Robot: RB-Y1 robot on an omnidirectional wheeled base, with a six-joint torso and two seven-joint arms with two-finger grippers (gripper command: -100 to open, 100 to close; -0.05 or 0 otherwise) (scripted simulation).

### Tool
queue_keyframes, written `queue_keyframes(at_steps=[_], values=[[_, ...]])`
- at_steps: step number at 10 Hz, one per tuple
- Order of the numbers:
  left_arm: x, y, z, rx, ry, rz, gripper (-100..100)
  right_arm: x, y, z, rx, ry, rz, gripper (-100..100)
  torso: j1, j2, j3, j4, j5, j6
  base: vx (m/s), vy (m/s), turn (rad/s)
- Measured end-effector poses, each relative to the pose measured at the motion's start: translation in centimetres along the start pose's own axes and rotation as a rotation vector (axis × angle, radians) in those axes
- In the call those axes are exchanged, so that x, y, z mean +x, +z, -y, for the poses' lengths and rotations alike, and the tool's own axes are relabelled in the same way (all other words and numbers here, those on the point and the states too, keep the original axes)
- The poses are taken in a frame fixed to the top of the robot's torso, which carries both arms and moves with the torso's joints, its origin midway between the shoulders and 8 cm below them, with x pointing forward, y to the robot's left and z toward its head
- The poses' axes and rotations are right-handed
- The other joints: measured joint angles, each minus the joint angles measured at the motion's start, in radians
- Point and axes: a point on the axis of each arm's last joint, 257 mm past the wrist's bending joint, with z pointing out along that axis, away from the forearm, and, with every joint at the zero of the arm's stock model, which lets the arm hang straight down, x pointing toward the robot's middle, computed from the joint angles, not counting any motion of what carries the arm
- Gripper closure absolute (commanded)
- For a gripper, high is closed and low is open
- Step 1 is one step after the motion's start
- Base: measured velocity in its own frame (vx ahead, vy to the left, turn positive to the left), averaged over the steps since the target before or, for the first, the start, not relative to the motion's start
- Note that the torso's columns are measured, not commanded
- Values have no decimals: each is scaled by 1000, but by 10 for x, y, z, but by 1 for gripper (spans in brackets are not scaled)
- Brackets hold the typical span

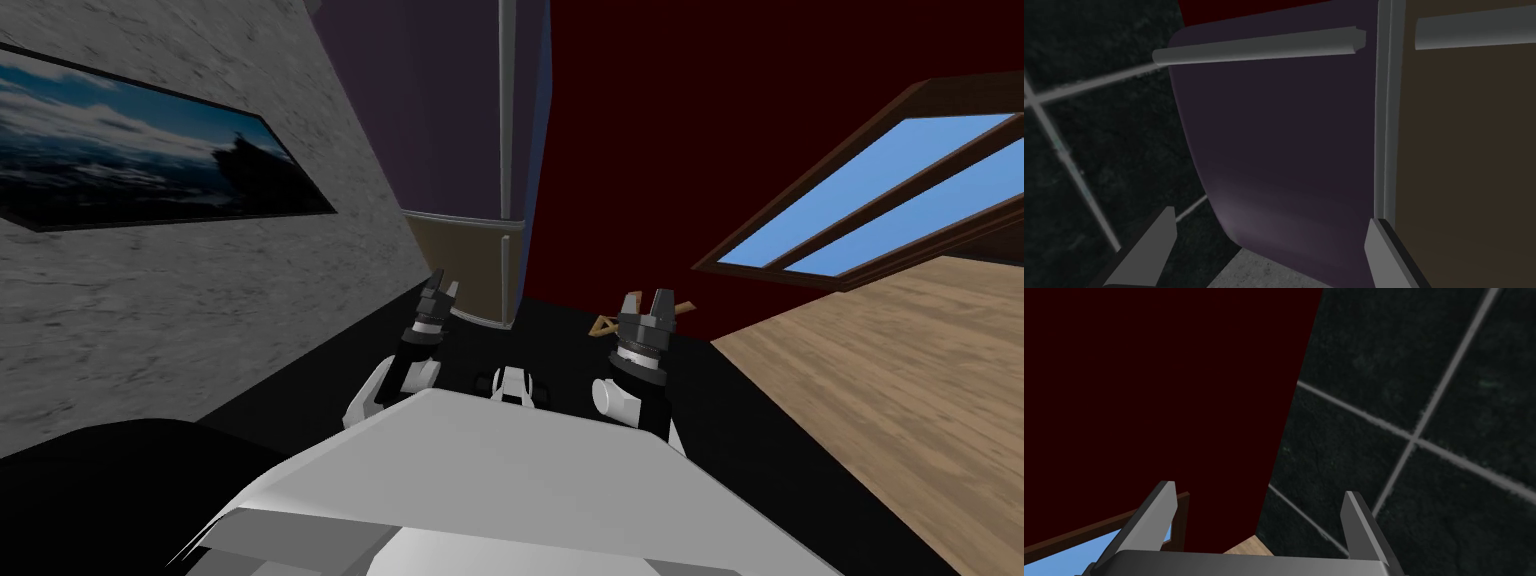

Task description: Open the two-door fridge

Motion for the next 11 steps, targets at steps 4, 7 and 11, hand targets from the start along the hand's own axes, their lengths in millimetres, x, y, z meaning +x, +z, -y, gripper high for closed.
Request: queue_keyframes(at_steps=[4,7,11], values=[[-11,1,-3,-45,39,-59,-100,0,0,0,0,0,0,0,0,-1,-1,0,0,0,100,-38,-59],[-18,4,-4,-76,69,-105,-100,0,0,0,0,0,0,0,1,0,0,0,0,0,98,-27,-67],[-25,9,-4,-117,108,-161,-100,0,0,0,0,0,0,0,1,1,0,0,0,0,99,-39,-60]])
